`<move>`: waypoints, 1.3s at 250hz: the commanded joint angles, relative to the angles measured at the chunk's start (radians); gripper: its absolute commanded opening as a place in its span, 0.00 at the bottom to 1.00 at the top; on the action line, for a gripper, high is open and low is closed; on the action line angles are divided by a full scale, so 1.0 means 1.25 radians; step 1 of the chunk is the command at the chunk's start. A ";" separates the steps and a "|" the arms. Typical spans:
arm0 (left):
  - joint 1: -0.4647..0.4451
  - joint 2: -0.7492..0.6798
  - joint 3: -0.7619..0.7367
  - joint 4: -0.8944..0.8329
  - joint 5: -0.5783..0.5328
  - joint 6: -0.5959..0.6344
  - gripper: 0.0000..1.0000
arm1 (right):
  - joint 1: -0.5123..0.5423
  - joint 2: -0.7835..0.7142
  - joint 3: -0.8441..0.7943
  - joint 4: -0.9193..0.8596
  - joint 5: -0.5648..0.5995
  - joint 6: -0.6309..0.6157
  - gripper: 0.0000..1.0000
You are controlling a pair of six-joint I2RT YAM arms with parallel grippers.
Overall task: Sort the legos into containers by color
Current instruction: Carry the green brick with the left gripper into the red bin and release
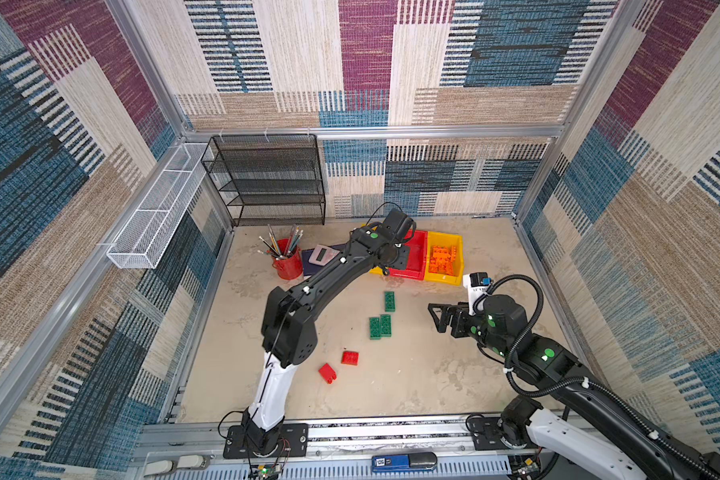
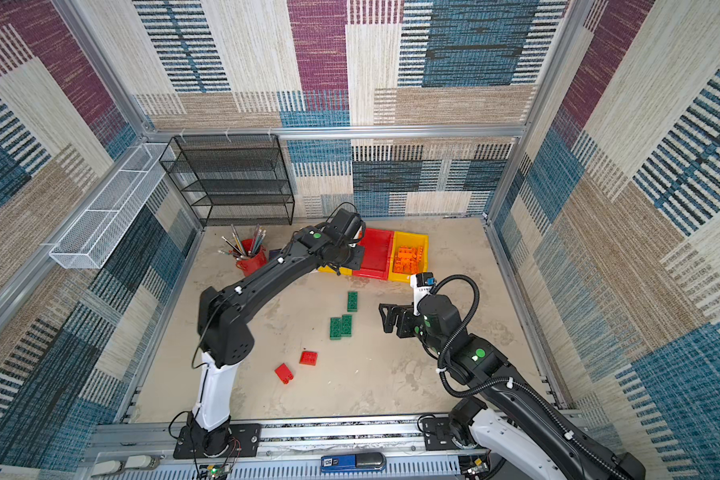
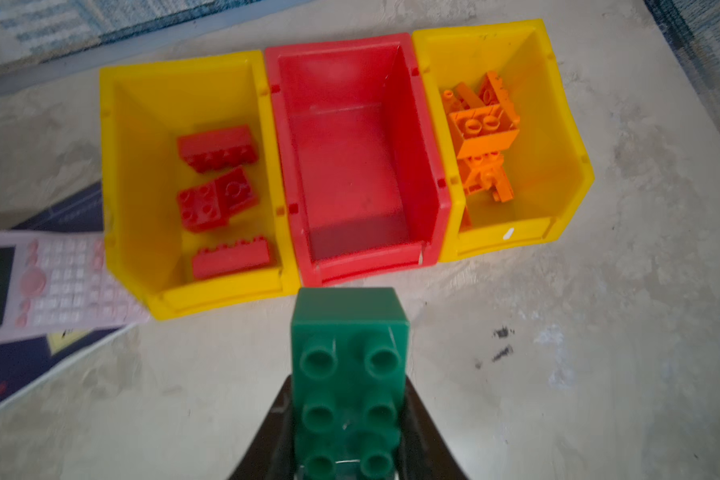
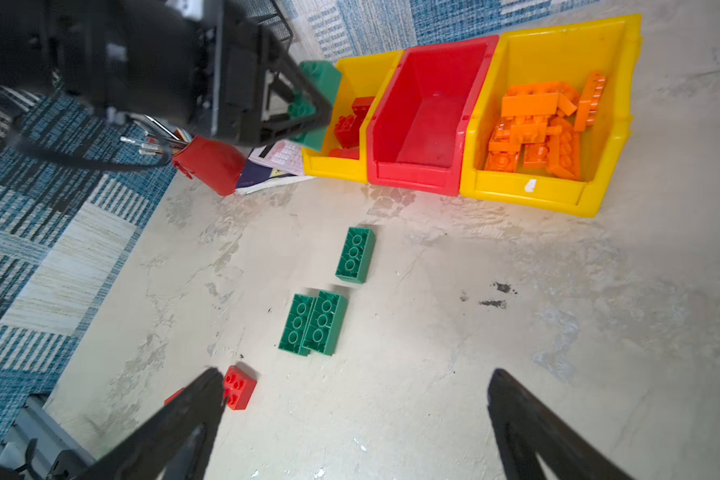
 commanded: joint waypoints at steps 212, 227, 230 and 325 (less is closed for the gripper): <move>0.059 0.279 0.327 0.092 0.173 0.008 0.77 | -0.002 0.017 0.046 -0.018 0.111 0.022 1.00; 0.053 0.230 0.281 0.088 0.171 0.007 0.75 | -0.002 0.020 0.052 -0.019 0.105 0.020 1.00; 0.052 0.217 0.265 0.088 0.170 0.007 0.75 | -0.002 0.021 0.053 -0.020 0.103 0.019 1.00; -0.010 -0.418 -0.662 0.278 0.043 -0.137 0.69 | -0.001 0.062 0.057 -0.017 0.020 0.015 1.00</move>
